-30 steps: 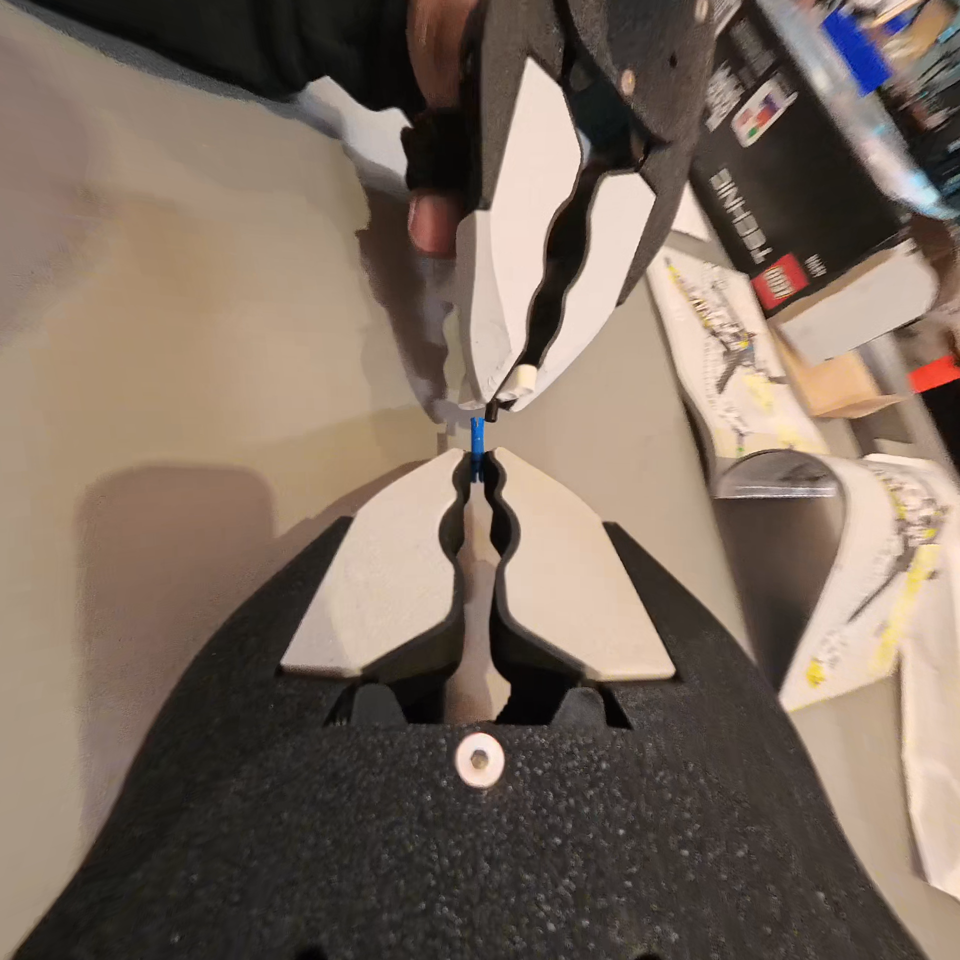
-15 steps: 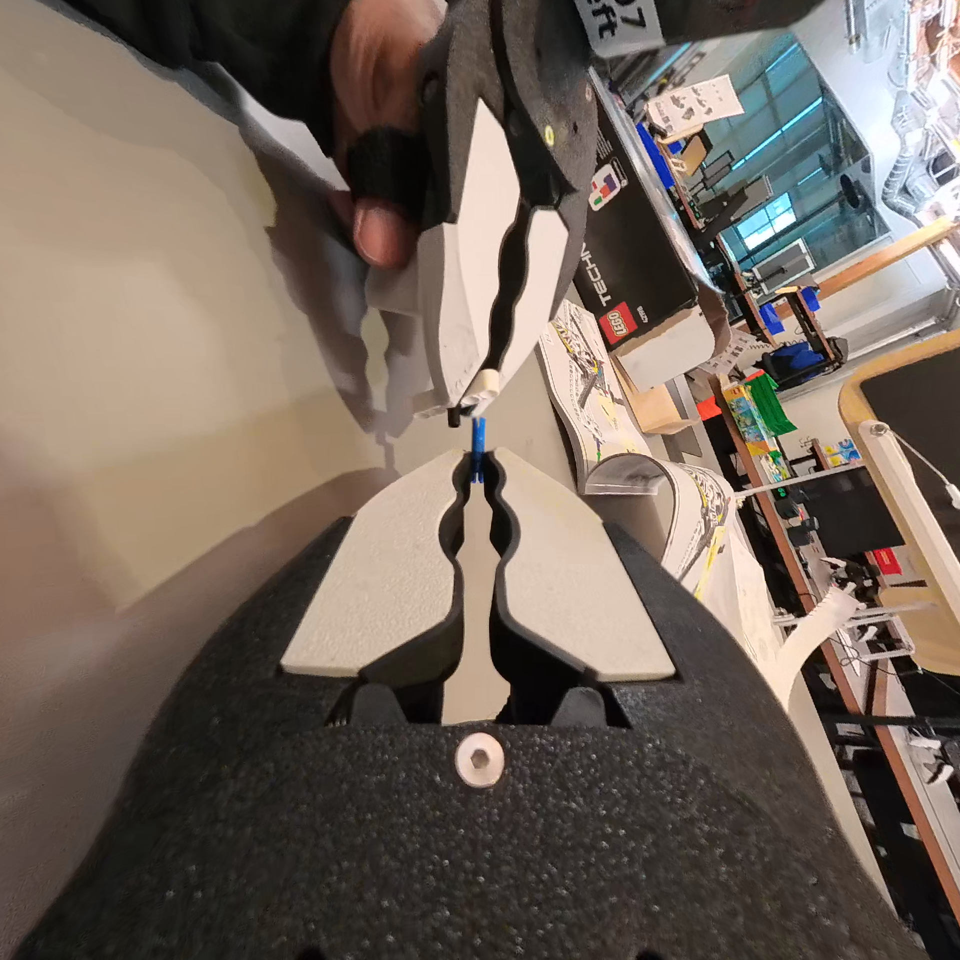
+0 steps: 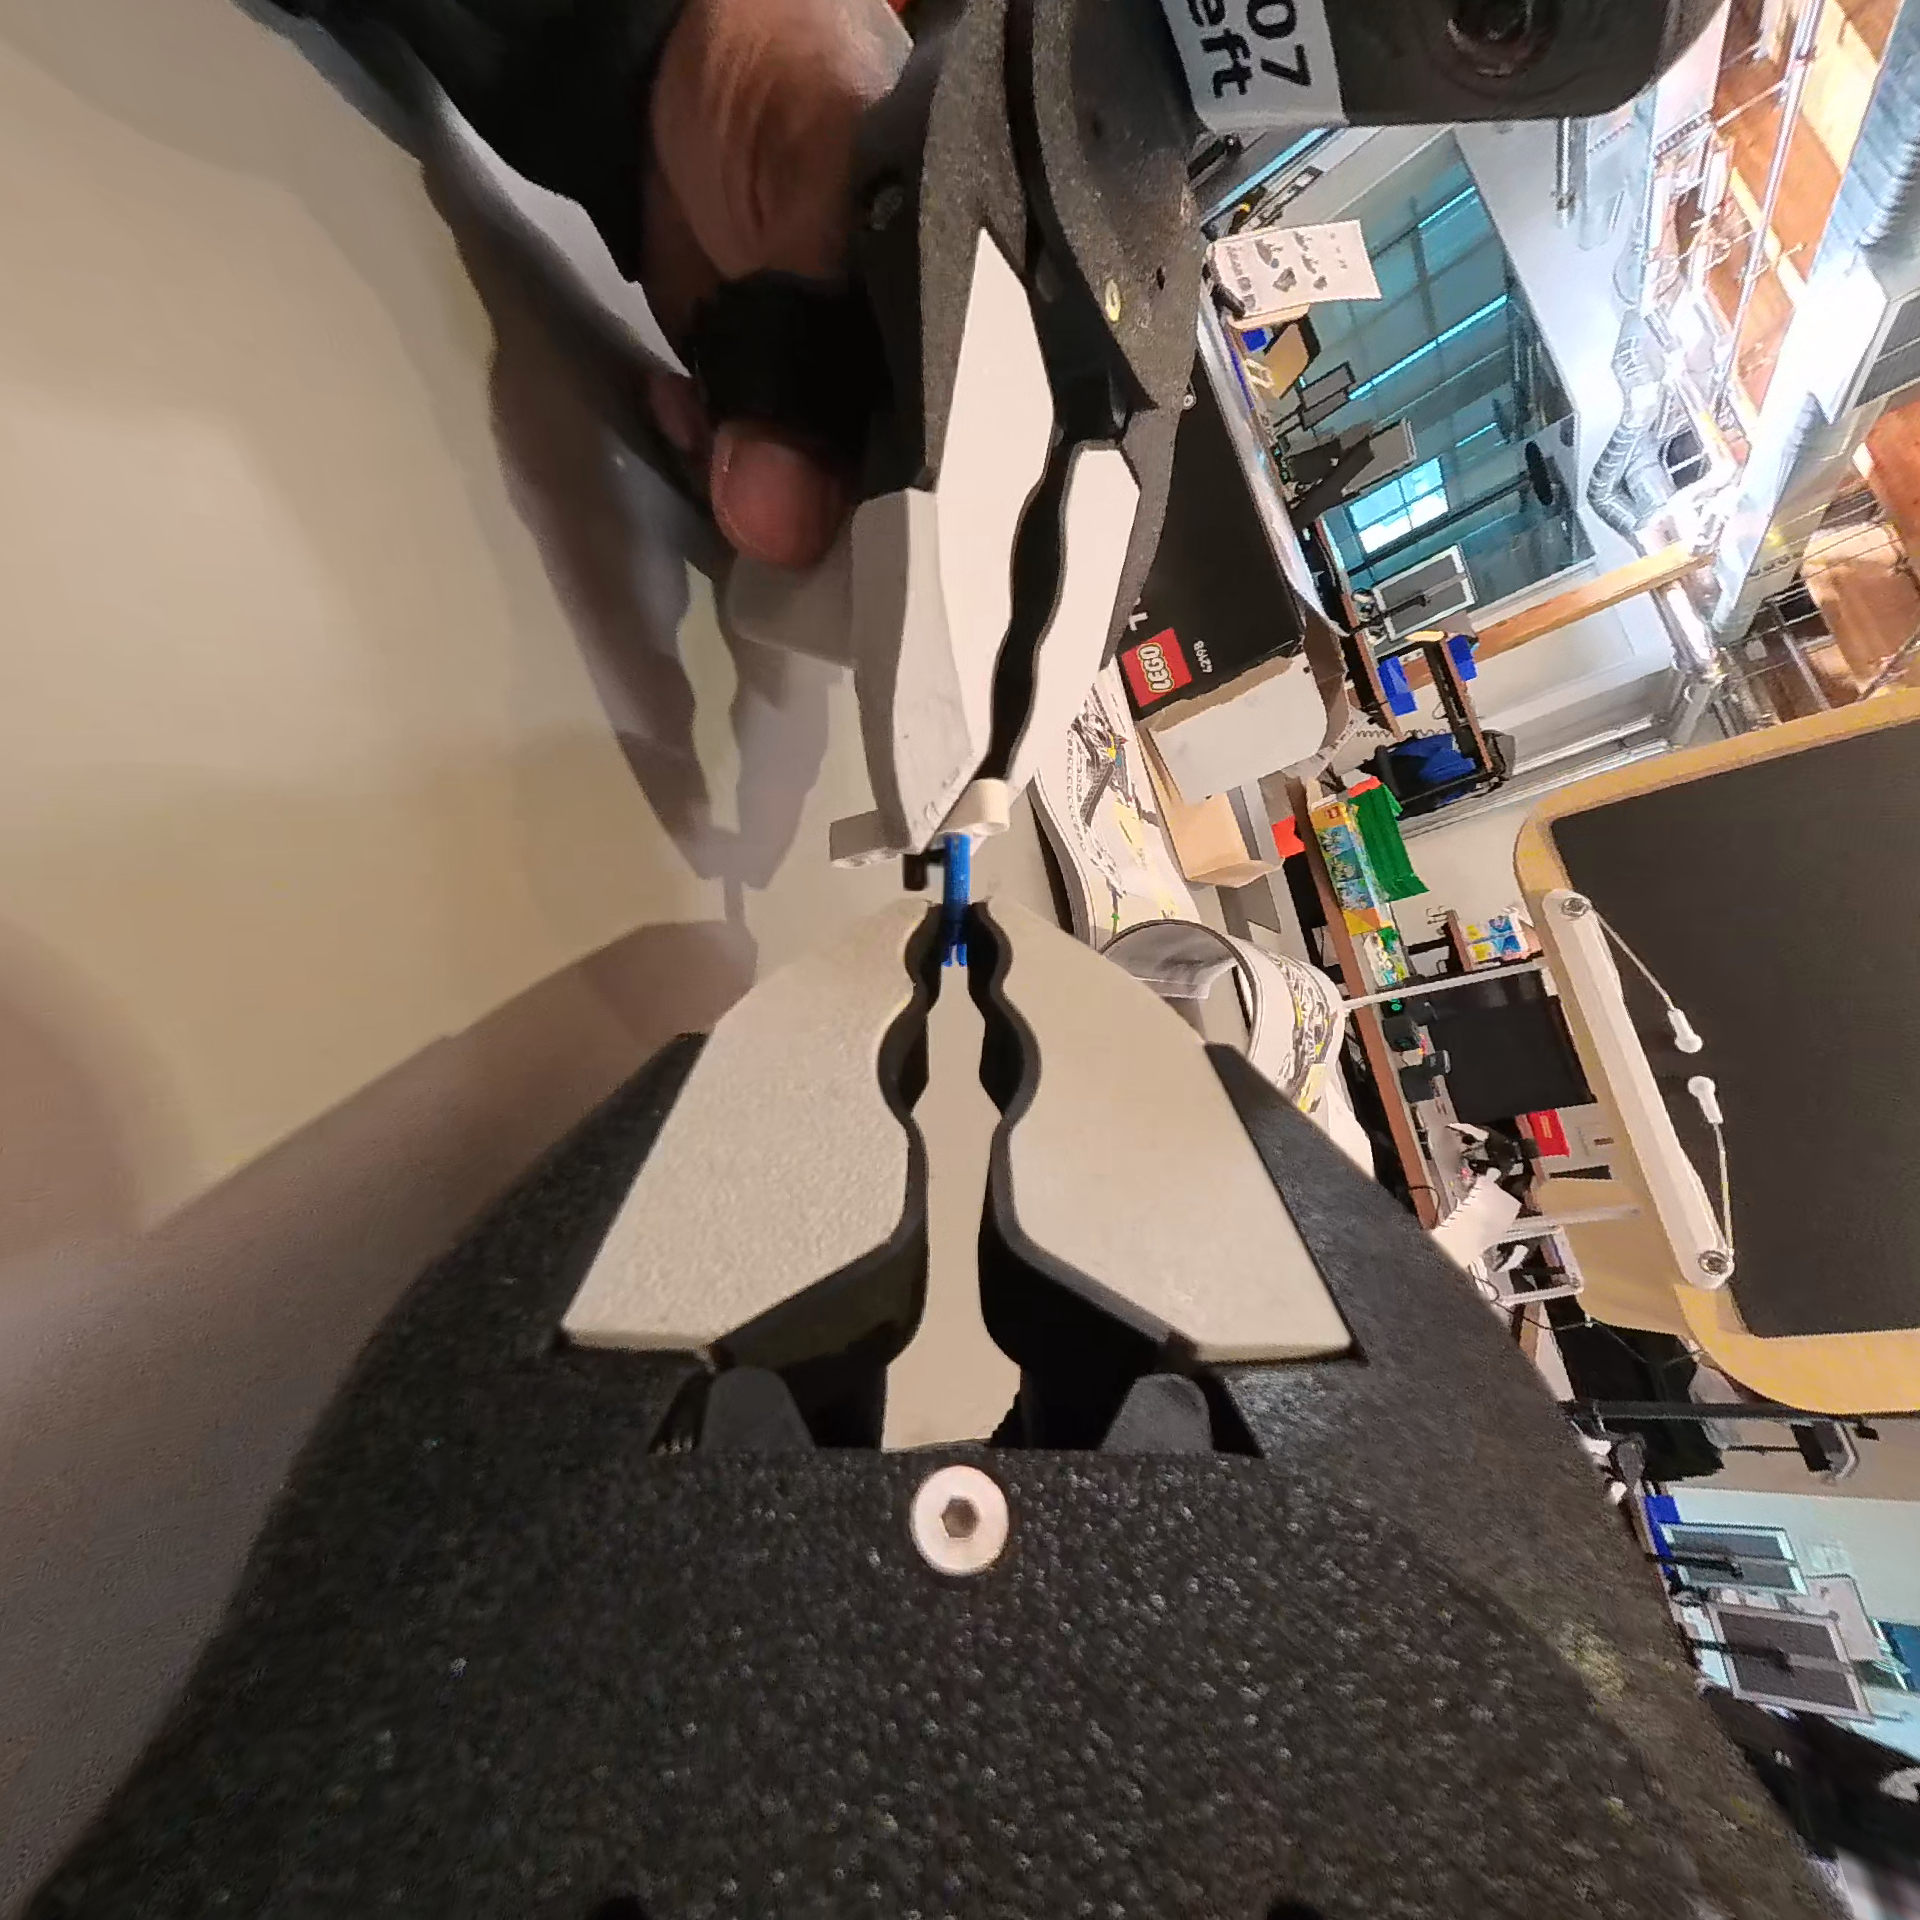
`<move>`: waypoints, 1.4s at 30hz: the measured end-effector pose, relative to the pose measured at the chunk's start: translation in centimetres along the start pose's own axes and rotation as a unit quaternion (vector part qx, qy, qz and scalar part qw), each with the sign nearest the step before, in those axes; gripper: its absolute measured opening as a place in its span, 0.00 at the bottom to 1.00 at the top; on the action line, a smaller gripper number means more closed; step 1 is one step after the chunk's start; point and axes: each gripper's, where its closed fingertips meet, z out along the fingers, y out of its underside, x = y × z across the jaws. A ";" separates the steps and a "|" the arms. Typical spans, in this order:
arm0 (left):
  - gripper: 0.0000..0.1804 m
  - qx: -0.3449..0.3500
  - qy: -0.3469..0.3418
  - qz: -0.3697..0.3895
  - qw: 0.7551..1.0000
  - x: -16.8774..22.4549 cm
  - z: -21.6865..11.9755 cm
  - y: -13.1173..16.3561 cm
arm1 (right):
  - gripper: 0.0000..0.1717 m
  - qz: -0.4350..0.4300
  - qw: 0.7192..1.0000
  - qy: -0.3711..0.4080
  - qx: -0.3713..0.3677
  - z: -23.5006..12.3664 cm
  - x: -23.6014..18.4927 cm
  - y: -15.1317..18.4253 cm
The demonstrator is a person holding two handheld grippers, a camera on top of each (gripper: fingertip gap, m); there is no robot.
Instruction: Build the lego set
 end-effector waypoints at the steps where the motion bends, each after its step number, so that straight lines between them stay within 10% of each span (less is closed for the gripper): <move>1: 0.04 0.000 0.000 0.002 1.000 0.0 0.0 0.0 | 0.02 -0.002 1.000 0.003 0.000 0.0 0.1 0.0; 26: 0.04 0.000 0.011 0.022 1.000 0.6 0.0 0.0 | 0.02 -0.092 0.995 0.031 -0.004 -0.5 -0.4 -0.6; 42: 0.04 -0.038 -0.003 0.062 0.997 0.8 0.5 0.9 | 0.02 0.075 0.993 -0.088 0.023 -0.2 -1.4 -0.1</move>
